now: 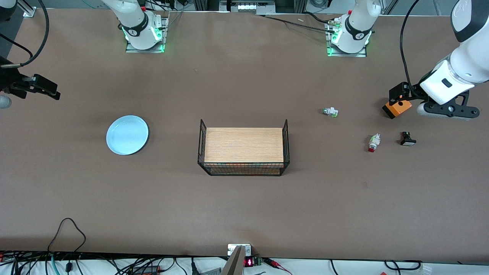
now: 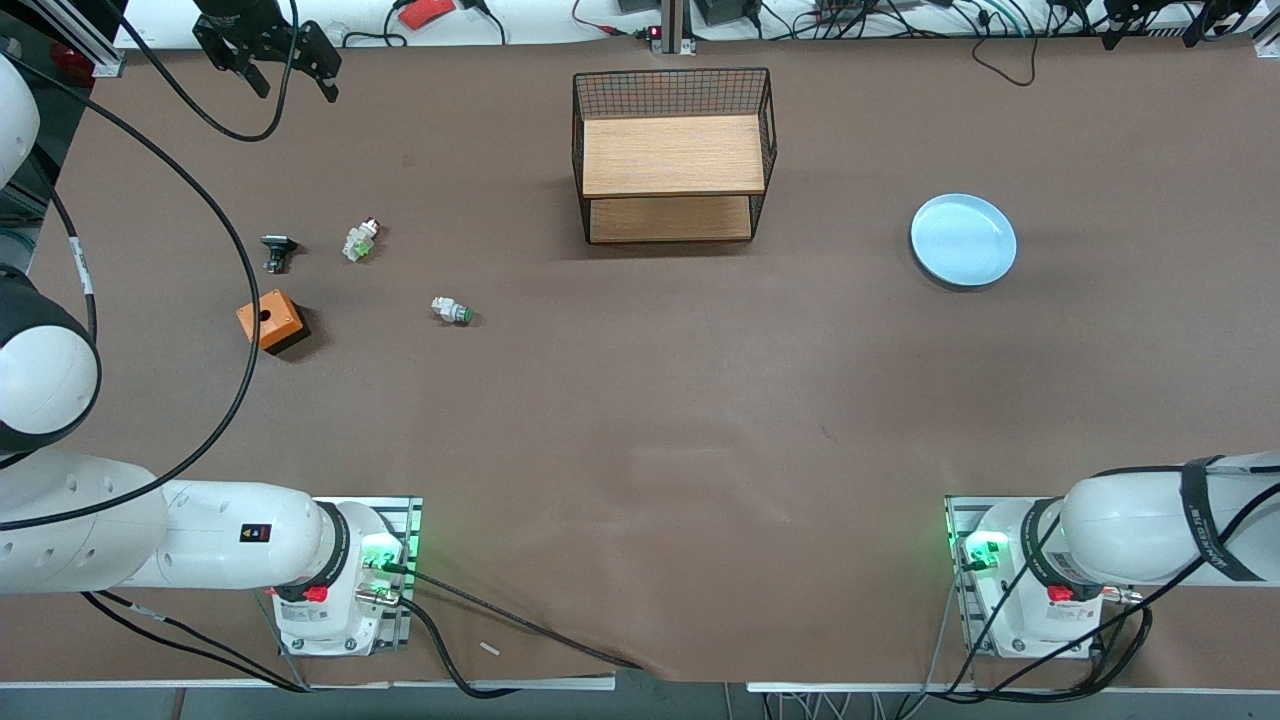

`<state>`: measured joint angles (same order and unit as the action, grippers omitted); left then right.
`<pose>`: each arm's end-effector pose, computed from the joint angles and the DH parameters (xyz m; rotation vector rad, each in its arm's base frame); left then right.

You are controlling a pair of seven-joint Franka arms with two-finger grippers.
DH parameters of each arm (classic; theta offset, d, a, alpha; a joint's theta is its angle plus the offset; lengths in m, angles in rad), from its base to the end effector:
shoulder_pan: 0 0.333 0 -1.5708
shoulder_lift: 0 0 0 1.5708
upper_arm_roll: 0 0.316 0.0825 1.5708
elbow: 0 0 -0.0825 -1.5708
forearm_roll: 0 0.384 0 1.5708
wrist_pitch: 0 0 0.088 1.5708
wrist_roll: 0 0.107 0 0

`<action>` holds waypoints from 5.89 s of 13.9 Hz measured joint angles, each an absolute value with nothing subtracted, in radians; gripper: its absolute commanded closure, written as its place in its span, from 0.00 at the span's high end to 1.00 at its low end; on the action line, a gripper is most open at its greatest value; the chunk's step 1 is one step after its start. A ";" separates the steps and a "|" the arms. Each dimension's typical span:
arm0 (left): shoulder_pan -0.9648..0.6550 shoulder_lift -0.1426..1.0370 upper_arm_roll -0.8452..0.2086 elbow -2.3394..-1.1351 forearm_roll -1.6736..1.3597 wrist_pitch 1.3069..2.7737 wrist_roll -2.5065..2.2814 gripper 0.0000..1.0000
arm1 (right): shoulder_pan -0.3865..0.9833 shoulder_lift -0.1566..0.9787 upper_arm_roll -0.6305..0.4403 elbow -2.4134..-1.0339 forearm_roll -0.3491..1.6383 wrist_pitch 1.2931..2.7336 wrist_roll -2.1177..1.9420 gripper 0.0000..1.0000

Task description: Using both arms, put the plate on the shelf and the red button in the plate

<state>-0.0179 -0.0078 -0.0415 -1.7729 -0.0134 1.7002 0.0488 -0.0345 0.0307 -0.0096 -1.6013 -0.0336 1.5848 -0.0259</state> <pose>0.5526 -0.0342 0.5440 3.1230 -0.1657 -0.1016 0.5626 -0.0283 0.5942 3.1084 -0.0263 -0.0752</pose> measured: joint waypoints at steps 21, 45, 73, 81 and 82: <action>-0.017 -0.007 -0.041 -1.773 -0.013 1.700 0.050 1.00 | -0.042 0.315 -0.011 -1.996 -0.033 2.197 -0.025 1.00; -0.017 -0.007 -0.041 -1.773 -0.013 1.700 0.050 1.00 | -0.130 0.455 -0.008 -2.095 -0.035 2.452 -0.160 0.00; -0.016 -0.007 -0.041 -1.773 -0.013 1.700 0.050 1.00 | 0.433 0.319 0.014 -1.431 0.298 1.712 1.241 0.00; -0.016 -0.007 -0.041 -1.773 -0.013 1.700 0.050 1.00 | 0.576 0.416 0.014 -1.429 0.310 1.891 1.455 0.00; -0.016 -0.007 -0.041 -1.773 -0.013 1.700 0.050 1.00 | 0.584 0.423 0.014 -1.429 0.310 1.895 1.464 0.00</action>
